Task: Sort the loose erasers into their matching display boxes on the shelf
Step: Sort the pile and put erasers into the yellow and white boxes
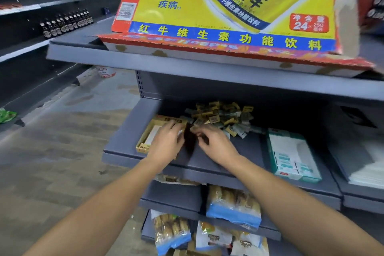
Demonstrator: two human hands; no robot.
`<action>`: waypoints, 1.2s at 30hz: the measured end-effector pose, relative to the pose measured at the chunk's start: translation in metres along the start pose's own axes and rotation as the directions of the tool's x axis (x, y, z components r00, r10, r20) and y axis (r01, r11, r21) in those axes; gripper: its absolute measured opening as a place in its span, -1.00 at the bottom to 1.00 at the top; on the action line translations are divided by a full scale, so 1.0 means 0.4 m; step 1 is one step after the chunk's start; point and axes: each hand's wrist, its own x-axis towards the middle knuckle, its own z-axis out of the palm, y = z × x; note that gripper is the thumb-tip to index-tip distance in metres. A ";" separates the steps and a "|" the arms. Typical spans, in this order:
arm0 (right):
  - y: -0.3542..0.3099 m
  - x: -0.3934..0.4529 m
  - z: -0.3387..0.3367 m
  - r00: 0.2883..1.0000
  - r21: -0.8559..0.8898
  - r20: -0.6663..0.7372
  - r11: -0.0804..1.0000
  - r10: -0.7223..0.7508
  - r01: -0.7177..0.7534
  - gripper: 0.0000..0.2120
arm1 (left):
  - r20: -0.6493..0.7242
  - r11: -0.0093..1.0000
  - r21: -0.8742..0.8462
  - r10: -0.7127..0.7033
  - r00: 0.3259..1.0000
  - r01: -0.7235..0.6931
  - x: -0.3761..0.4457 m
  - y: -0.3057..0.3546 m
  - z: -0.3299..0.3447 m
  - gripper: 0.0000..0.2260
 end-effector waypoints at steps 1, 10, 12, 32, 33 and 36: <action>0.024 -0.015 -0.020 0.999 -0.017 -0.020 0.999 0.030 -0.030 -0.70 | 0.023 1.000 -0.004 0.026 0.999 -0.026 0.012 0.019 0.019 -0.78; 0.134 -0.061 -0.086 0.982 -0.083 -0.040 0.979 0.183 -0.186 -0.72 | 0.084 0.998 -0.002 0.061 0.995 -0.061 0.067 0.090 0.093 -0.73; 0.132 -0.040 -0.077 0.988 -0.098 -0.057 0.984 0.144 -0.149 -0.73 | 0.076 0.998 0.013 0.053 0.996 -0.055 0.075 0.075 0.092 -0.75; 0.098 0.116 -0.023 0.988 -0.311 0.157 0.949 0.010 0.040 -0.66 | 0.039 0.999 0.035 0.019 0.999 -0.020 0.112 0.018 0.073 -0.85; 0.095 0.109 -0.030 0.991 -0.272 0.134 0.962 0.005 0.032 -0.66 | 0.043 0.999 0.036 0.020 0.999 -0.021 0.113 0.023 0.074 -0.85; 0.097 0.077 -0.053 0.999 -0.264 0.023 0.963 -0.049 0.053 -0.64 | 0.050 0.999 0.030 0.023 0.998 -0.025 0.111 0.047 0.074 -0.85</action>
